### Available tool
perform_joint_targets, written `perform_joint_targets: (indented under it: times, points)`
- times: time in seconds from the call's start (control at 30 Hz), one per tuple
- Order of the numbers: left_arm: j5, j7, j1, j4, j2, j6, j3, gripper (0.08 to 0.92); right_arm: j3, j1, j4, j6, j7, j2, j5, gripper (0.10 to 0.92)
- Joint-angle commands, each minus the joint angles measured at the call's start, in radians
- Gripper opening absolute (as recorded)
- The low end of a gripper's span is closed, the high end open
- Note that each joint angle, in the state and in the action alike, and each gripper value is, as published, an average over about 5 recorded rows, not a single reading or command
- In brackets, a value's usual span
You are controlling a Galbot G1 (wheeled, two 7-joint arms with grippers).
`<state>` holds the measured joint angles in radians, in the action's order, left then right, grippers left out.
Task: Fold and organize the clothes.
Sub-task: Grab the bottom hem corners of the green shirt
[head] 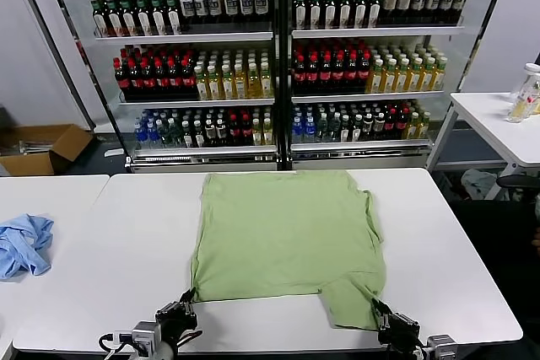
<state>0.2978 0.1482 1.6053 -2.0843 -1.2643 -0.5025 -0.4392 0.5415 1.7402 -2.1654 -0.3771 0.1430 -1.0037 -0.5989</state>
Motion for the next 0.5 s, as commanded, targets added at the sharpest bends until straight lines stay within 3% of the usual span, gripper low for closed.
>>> perform_joint_targets:
  times: [0.03,0.3,0.5]
  points:
    - [0.01,-0.023,0.012,-0.006,0.011,0.047,-0.003,0.086,0.019,-0.008,-0.007,-0.004,-0.001,0.002,-0.012,0.106]
    - [0.112,-0.022,0.153,-0.162,0.081,0.045,-0.088,0.086,0.141,0.201,-0.215,0.001,-0.058,0.014,-0.05,0.106]
    - [0.147,-0.006,0.294,-0.241,0.142,0.006,-0.161,0.086,0.202,0.322,-0.266,-0.016,-0.073,0.033,-0.052,0.106]
